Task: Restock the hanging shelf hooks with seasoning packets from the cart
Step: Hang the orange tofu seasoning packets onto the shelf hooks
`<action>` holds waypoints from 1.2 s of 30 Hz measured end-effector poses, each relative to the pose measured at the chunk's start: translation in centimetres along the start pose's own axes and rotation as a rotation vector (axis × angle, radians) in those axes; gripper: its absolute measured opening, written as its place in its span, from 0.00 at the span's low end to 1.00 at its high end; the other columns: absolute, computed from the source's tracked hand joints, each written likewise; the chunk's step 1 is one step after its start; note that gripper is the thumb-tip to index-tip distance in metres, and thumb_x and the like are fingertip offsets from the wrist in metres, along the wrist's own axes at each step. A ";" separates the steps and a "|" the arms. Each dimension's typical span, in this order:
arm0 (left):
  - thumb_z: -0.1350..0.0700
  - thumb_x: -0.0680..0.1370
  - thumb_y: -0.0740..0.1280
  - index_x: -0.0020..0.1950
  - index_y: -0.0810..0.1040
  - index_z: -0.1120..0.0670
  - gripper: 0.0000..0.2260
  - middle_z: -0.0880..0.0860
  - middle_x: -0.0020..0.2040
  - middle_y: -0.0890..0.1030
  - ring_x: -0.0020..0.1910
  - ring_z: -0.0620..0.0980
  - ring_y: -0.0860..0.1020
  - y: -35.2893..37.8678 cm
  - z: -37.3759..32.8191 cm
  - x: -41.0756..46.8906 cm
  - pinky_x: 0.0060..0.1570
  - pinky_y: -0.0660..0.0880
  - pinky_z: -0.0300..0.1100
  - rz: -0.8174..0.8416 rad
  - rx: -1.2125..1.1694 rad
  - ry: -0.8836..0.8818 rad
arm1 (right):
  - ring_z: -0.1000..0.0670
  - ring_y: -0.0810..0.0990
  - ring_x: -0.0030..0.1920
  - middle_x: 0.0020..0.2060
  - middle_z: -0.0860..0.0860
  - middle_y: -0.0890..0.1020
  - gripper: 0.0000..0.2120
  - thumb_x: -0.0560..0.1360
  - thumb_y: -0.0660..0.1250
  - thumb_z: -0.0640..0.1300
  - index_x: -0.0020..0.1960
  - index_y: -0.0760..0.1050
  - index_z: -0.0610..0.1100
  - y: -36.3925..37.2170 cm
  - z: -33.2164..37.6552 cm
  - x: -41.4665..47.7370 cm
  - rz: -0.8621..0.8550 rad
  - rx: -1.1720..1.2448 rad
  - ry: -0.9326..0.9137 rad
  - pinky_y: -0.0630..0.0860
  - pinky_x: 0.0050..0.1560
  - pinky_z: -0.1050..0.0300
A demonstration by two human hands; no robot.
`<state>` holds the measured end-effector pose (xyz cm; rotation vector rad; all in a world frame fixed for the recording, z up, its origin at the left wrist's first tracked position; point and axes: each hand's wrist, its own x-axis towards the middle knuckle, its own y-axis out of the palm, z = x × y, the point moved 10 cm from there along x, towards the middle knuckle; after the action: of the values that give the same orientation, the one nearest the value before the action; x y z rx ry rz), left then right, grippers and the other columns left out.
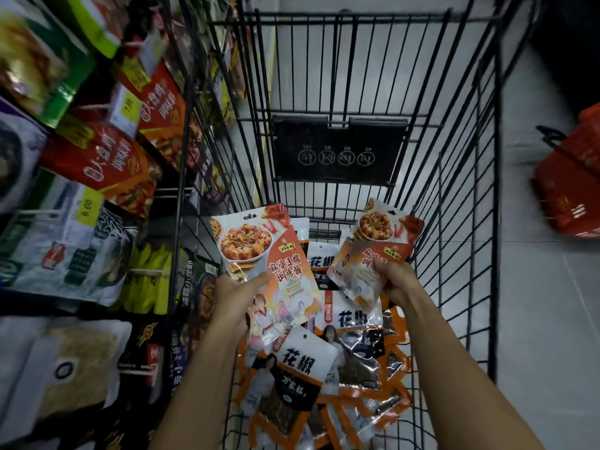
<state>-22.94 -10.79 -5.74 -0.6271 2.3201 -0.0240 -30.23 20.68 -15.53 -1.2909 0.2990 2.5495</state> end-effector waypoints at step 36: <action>0.46 0.65 0.75 0.27 0.76 0.60 0.19 0.60 0.21 0.73 0.17 0.53 0.69 -40.3 8.0 -81.1 0.19 0.67 0.37 -1.069 -0.234 0.575 | 0.48 0.84 0.47 0.45 0.46 0.86 0.34 0.50 0.82 0.57 0.51 0.79 0.41 14.0 -8.8 -77.2 1.604 -0.751 -0.650 0.79 0.49 0.53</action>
<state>50.12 -8.96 48.40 -2.1295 2.2030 -0.4817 15.65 -6.26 42.83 0.0688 0.2742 4.5259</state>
